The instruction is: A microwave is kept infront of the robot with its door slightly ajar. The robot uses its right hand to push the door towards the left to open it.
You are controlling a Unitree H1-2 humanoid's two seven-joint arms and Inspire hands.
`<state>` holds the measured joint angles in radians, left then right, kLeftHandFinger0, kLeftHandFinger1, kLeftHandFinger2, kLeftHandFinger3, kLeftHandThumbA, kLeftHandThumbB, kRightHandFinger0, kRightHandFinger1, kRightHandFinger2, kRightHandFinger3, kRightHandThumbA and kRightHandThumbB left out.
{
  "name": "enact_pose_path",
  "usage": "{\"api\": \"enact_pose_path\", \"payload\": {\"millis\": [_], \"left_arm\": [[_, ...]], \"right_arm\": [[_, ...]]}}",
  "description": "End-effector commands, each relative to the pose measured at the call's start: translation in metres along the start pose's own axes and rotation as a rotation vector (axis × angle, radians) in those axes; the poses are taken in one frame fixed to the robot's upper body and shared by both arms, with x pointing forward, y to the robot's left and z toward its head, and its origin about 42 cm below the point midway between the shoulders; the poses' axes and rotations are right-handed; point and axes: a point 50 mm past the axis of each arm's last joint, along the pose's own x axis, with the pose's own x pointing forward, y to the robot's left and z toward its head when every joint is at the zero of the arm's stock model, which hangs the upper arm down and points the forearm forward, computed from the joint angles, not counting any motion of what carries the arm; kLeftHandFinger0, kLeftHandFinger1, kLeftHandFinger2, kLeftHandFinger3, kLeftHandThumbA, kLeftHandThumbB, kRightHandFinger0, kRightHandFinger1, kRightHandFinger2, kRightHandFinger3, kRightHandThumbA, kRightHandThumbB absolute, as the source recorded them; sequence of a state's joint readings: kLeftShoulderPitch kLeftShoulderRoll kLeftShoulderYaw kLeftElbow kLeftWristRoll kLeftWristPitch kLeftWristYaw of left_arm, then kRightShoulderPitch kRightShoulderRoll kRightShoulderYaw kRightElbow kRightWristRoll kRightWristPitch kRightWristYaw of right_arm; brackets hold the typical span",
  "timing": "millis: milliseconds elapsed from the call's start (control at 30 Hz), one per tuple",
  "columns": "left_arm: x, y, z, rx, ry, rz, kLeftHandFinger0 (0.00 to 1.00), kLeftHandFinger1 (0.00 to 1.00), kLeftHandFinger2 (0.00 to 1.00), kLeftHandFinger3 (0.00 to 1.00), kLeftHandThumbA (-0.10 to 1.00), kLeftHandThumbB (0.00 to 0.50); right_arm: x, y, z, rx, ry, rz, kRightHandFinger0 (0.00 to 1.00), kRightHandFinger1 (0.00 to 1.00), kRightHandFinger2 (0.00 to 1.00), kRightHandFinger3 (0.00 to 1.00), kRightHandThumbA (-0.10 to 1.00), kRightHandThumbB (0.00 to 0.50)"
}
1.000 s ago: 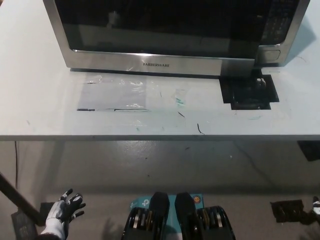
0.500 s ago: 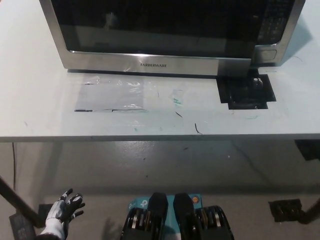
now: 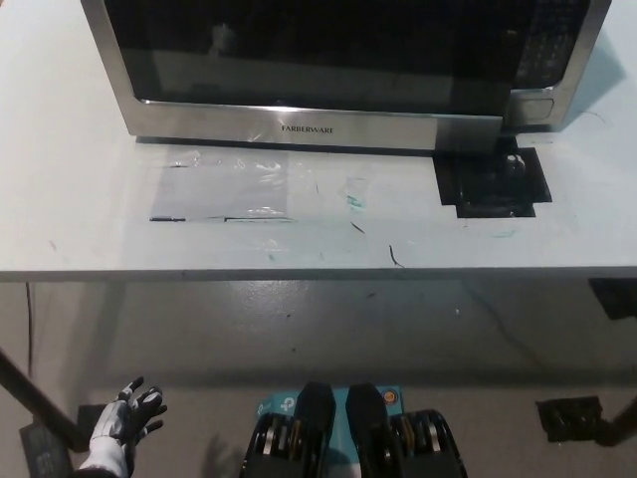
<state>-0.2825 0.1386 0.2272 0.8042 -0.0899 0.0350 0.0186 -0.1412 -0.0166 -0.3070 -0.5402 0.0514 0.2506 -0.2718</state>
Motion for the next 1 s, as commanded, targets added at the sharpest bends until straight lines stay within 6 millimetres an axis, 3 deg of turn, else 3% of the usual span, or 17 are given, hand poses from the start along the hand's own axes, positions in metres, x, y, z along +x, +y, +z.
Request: {"api": "enact_pose_path", "payload": {"millis": [0, 100, 167, 233, 267, 300, 400, 467, 567, 667, 733, 800, 967], "left_arm": [[0.002, 0.006, 0.011, -0.011, -0.053, 0.017, 0.85, 0.78, 0.9, 0.96, 0.37, 0.145], [0.002, 0.006, 0.011, -0.007, -0.045, 0.019, 0.9, 0.79, 0.91, 0.98, 0.38, 0.152], [0.003, 0.007, 0.011, -0.018, -0.047, 0.018, 0.88, 0.8, 0.92, 0.97, 0.37, 0.152], [0.003, 0.007, 0.01, -0.02, -0.046, 0.02, 0.8, 0.79, 0.92, 0.98, 0.36, 0.146], [0.002, 0.006, 0.011, -0.025, -0.042, 0.022, 0.82, 0.78, 0.91, 0.98, 0.35, 0.151], [0.002, 0.007, 0.01, -0.009, -0.038, 0.021, 0.9, 0.79, 0.91, 0.98, 0.38, 0.143], [0.0, 0.007, 0.009, -0.007, -0.047, 0.019, 0.91, 0.8, 0.91, 0.97, 0.38, 0.155], [0.001, 0.006, 0.009, -0.009, -0.044, 0.021, 0.9, 0.81, 0.91, 0.97, 0.37, 0.146], [0.001, 0.006, 0.007, -0.012, -0.043, 0.018, 0.93, 0.82, 0.92, 0.98, 0.37, 0.142], [0.001, 0.007, 0.008, 0.0, -0.041, 0.016, 0.97, 0.83, 0.93, 0.98, 0.39, 0.16], [-0.002, 0.008, 0.005, 0.0, -0.036, 0.018, 0.97, 0.83, 0.92, 0.97, 0.39, 0.16], [-0.002, 0.008, 0.006, 0.013, -0.042, 0.018, 0.95, 0.83, 0.93, 0.98, 0.4, 0.137], [-0.003, 0.007, 0.005, 0.008, -0.042, 0.013, 0.98, 0.85, 0.91, 0.96, 0.38, 0.133]], "right_arm": [[0.026, 0.034, 0.011, 0.001, -0.077, 0.12, 0.39, 0.59, 0.68, 0.82, 0.47, 0.181], [0.036, 0.049, 0.011, 0.014, -0.097, 0.158, 0.39, 0.58, 0.69, 0.81, 0.49, 0.178], [0.045, 0.06, 0.01, 0.039, -0.099, 0.194, 0.41, 0.6, 0.69, 0.82, 0.49, 0.183], [0.054, 0.069, 0.009, 0.055, -0.094, 0.218, 0.4, 0.62, 0.7, 0.81, 0.5, 0.179], [0.058, 0.071, 0.008, 0.053, -0.09, 0.223, 0.42, 0.64, 0.72, 0.81, 0.51, 0.174], [0.071, 0.078, 0.007, 0.056, -0.101, 0.254, 0.44, 0.66, 0.74, 0.8, 0.54, 0.185], [0.084, 0.084, 0.005, 0.063, -0.1, 0.276, 0.44, 0.66, 0.73, 0.79, 0.57, 0.183], [0.097, 0.092, 0.004, 0.081, -0.092, 0.283, 0.43, 0.64, 0.71, 0.77, 0.55, 0.212], [0.112, 0.101, 0.002, 0.065, -0.087, 0.302, 0.48, 0.68, 0.74, 0.84, 0.59, 0.205], [0.132, 0.115, -0.002, 0.06, -0.088, 0.318, 0.43, 0.63, 0.71, 0.8, 0.58, 0.207], [0.134, 0.117, -0.003, 0.058, -0.084, 0.322, 0.42, 0.63, 0.7, 0.79, 0.58, 0.206], [0.147, 0.126, -0.005, 0.047, -0.062, 0.326, 0.45, 0.67, 0.73, 0.85, 0.59, 0.224], [0.174, 0.149, -0.009, 0.05, -0.039, 0.36, 0.43, 0.64, 0.69, 0.82, 0.54, 0.186]]}}
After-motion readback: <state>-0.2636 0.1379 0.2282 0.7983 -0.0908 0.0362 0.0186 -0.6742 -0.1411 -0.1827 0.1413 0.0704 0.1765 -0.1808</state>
